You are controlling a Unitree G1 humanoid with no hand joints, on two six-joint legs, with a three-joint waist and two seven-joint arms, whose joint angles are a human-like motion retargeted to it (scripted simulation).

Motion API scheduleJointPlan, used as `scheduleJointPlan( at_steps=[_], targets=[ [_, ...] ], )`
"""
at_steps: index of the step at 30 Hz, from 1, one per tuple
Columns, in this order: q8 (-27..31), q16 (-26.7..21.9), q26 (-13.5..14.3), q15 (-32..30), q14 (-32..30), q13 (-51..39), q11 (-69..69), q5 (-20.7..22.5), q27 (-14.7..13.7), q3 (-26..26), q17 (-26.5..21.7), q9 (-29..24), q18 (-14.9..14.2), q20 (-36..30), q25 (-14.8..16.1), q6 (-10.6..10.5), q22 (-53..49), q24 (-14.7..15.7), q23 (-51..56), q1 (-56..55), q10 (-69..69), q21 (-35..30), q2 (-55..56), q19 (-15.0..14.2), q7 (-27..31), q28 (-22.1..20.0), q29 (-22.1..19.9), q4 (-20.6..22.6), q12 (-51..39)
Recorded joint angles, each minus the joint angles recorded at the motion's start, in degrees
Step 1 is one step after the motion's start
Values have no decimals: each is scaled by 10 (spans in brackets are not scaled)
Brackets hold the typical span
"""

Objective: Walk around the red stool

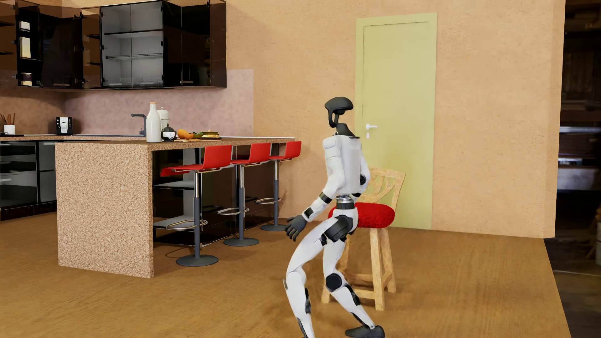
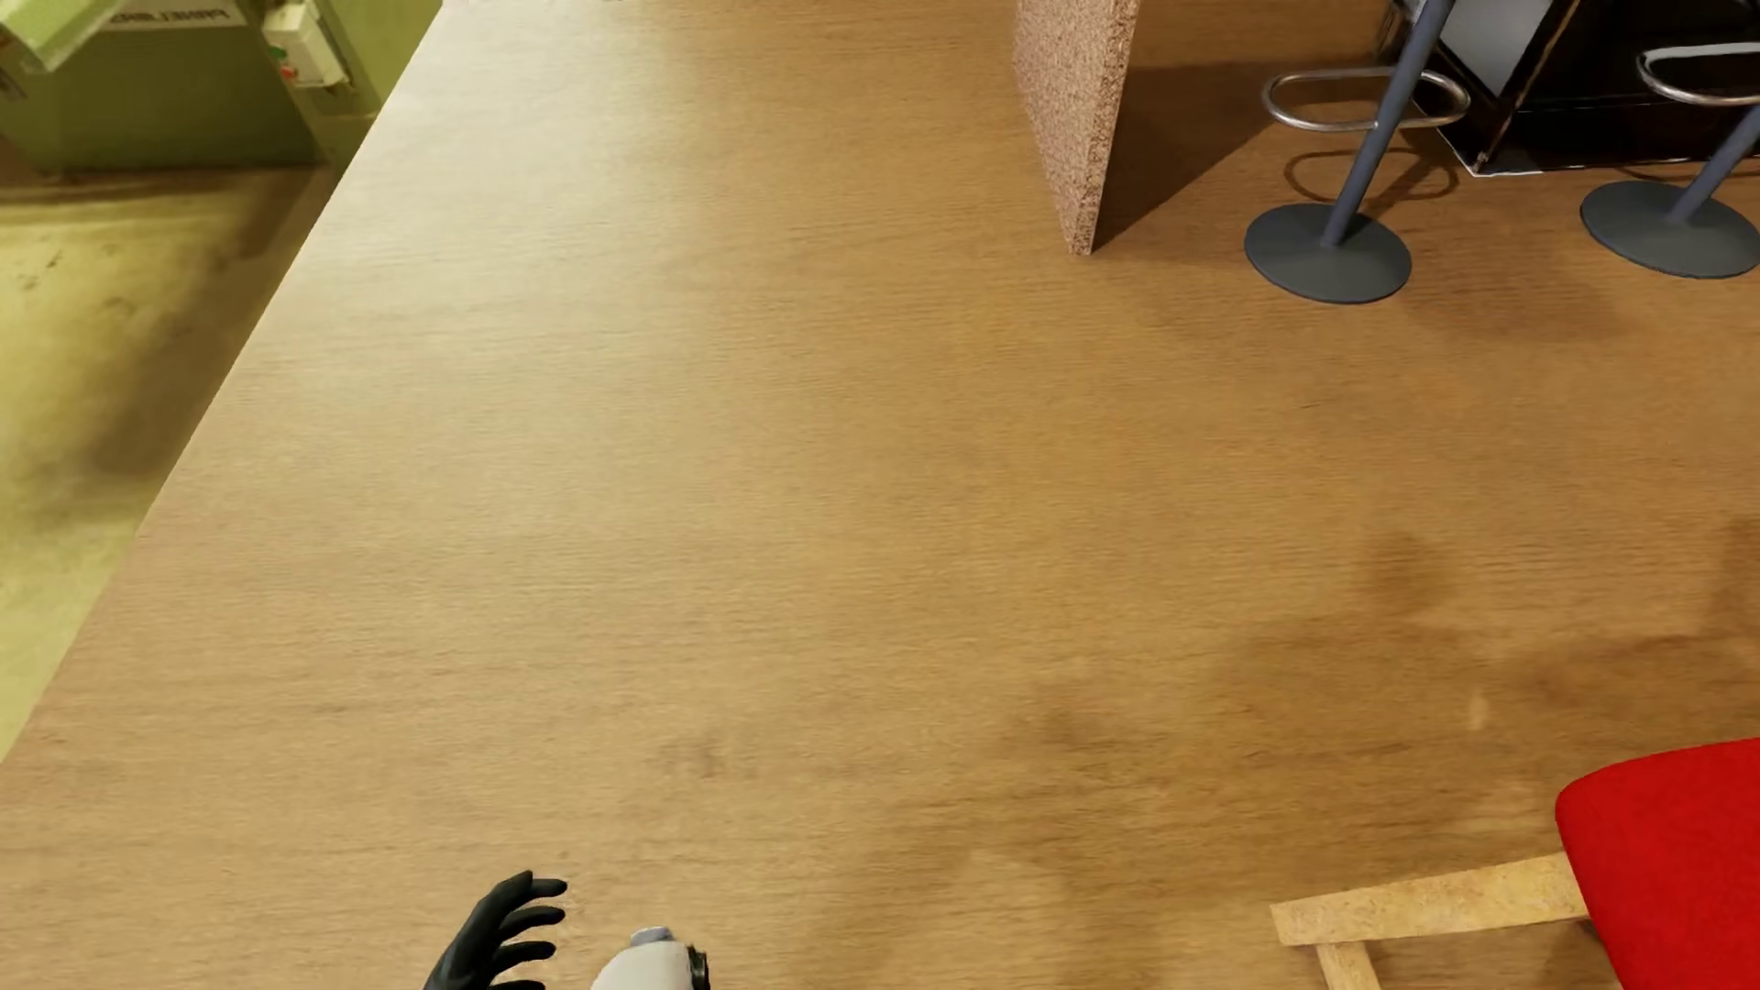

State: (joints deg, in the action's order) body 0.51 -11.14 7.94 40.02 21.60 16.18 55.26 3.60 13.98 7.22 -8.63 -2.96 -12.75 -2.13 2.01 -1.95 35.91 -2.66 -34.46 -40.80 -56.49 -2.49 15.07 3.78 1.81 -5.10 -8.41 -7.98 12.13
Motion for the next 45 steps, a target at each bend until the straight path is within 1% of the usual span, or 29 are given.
scheduleJointPlan(
  at_steps=[1, 2, 3, 4, 6, 7, 8, 9, 12, 13, 14, 16, 17, 20, 22, 23, 25, 26, 29, 31, 32, 33, 35, 38, 39, 40, 41, 43, 45],
  targets=[
    [12, -34, -8, -21, -40, -39, 81, 2, -8, 13, 14, -3, 20, 0, 0, 1, 23, -3, -5, 11, 12, 8, 19, 24, -7, 3, 0, -2, 14],
    [6, -50, -24, -114, -10, -71, 177, -12, -26, 36, 13, -4, 81, -3, 6, 14, 27, 2, -49, 34, 5, -11, 58, 44, -29, -7, 20, -4, 7],
    [-5, -43, -39, -199, 6, -65, 219, -29, -41, 51, 8, -4, 55, 2, 18, 32, 9, 10, -50, 75, 29, 1, 98, 40, -53, -29, 53, -11, -17],
    [-24, -38, -44, -204, 17, -36, 217, -43, -50, 77, 1, -5, 53, 3, 26, 50, -13, 18, -21, 121, 59, 18, 129, 15, -74, -50, 86, -16, -43],
    [-44, -2, -36, -119, 30, 6, 105, -57, -56, 120, -5, 4, 32, -24, 1, 76, -59, 34, 5, 199, 90, 24, 172, -20, -98, -72, 111, -31, -99],
    [-42, 23, -19, -133, -8, 20, 6, -64, -66, 108, -13, 8, 19, -44, -21, 85, -55, 30, -30, 179, -5, -8, 169, 11, -81, -68, 100, -35, -128],
    [-37, 32, -2, -110, -119, 15, 5, -45, -75, 82, -38, 6, 14, -76, -37, 68, -27, 16, -87, 124, -130, -48, 145, 11, -31, -54, 85, -26, -141],
    [-26, 44, 6, -96, -111, 11, -14, -27, -76, 51, -38, 2, 17, -49, -42, 42, -8, -7, -84, 83, -165, -30, 111, 11, 3, -31, 69, 7, -107],
    [21, 15, -42, -51, -9, -40, -64, 11, -83, -28, -5, 6, 31, 0, -24, -24, -2, -49, -18, -6, -58, -21, 10, 7, -4, 26, 34, 48, 17],
    [31, 1, -54, -42, -13, -72, -40, 21, -87, -32, 4, 7, 30, 4, -14, -41, -5, -46, -11, -12, 10, -22, -4, -4, -16, 31, 36, 43, 42],
    [32, -16, -41, -71, -86, -100, 57, 30, -86, -29, 4, 1, 29, 6, -2, -48, 30, -34, -5, 10, 57, -18, 15, 23, -31, 26, 46, 29, 38],
    [-23, -35, -36, -195, -24, -100, 187, -29, -84, 9, 11, -8, 126, 5, 12, 2, 19, 1, -33, 70, 47, -2, 94, 12, -90, -18, 89, 14, 2],
    [-43, -36, -42, -171, -1, -78, 196, -47, -76, 47, -4, -19, 86, 11, 8, 26, -1, 14, -28, 111, 56, 6, 125, -16, -105, -43, 110, 3, -31],
    [-36, 33, -39, -124, 13, 8, 11, -71, -47, 83, -47, 13, 65, -55, -20, 72, -49, 25, -62, 137, -50, -19, 157, -21, -108, -77, 99, -26, -127],
    [-21, 44, 14, -92, -30, 5, -16, -36, -27, 31, -31, 12, 40, -52, 3, 47, -23, 4, -77, 64, -135, -20, 98, -23, -3, -39, 52, 8, -76],
    [-10, 25, 18, -79, 12, 5, -35, -19, -29, -6, -14, 18, 33, -36, 16, 27, -18, -11, -55, 35, -97, -6, 69, -26, 14, -13, 32, 12, -31],
    [20, -14, -8, -56, -27, -50, -15, -4, -42, -11, 32, 23, 32, -6, 11, 2, 29, -27, 8, 40, 33, 2, 37, -22, 3, 25, 29, 11, 26],
    [5, -42, -34, -88, 2, -61, 75, -22, -68, 9, 39, 17, 102, -9, 13, 27, 46, -21, -11, 72, 32, -30, 64, 21, -32, 28, 57, 10, 11],
    [-62, -19, -82, -108, 49, -6, 142, -28, -96, 101, -15, 9, 75, -15, 42, 71, -33, 22, -22, 201, 97, 13, 130, -10, -97, -25, 148, -7, -59],
    [-59, 8, -51, -100, 67, 24, 62, -33, -76, 138, -8, 14, 54, -45, 36, 87, -53, 43, -6, 249, 78, 0, 161, -15, -100, -54, 124, -11, -130],
    [-46, 42, -18, -139, 6, 35, -5, -54, -71, 112, -26, 19, 39, -42, 27, 97, -25, 43, -40, 209, -47, -32, 156, 13, -74, -54, 97, 4, -163],
    [-41, 52, 4, -114, -72, 29, -3, -37, -66, 73, -25, 11, 29, -57, 18, 76, -14, 32, -88, 154, -140, -46, 131, 14, -33, -41, 68, 12, -141],
    [-23, 27, 15, -79, -7, 1, -25, -5, -39, 5, -25, 14, 17, -33, 21, 9, 8, -5, -52, 54, -128, -12, 85, 11, 16, 6, 29, 35, -35],
    [30, -7, -69, -28, -15, -104, -43, 25, -38, -37, -11, 16, -4, 20, 0, -58, 17, -44, -4, -1, 38, -6, 4, -1, 9, 48, 44, 22, 65],
    [28, -26, -72, -63, -42, -111, 54, 12, -50, -23, 6, 3, 16, 15, -7, -42, 35, -30, 5, 28, 40, -7, 27, -1, -16, 39, 65, 16, 46],
    [0, -36, -78, -117, -13, -102, 129, -17, -69, -11, 10, -9, 71, 11, -8, -15, 17, -10, -17, 62, 40, -14, 65, 14, -50, 20, 95, 11, 15],
    [-38, -34, -76, -139, 12, -60, 144, -45, -88, 20, 4, -20, 77, 12, -9, 12, -6, 8, -26, 99, 46, -2, 94, 14, -70, -8, 128, 6, -24],
    [-56, -4, -56, -111, 53, 6, 70, -53, -85, 99, -25, -18, 60, -23, -15, 61, -43, 31, -8, 170, 57, 13, 138, -13, -102, -68, 143, -12, -97],
    [-37, 42, -11, -60, -35, 51, 16, -32, -75, 96, -38, 5, 27, -66, -21, 78, -27, 18, -78, 111, -117, -40, 111, 15, -39, -82, 88, -7, -122]
  ],
)
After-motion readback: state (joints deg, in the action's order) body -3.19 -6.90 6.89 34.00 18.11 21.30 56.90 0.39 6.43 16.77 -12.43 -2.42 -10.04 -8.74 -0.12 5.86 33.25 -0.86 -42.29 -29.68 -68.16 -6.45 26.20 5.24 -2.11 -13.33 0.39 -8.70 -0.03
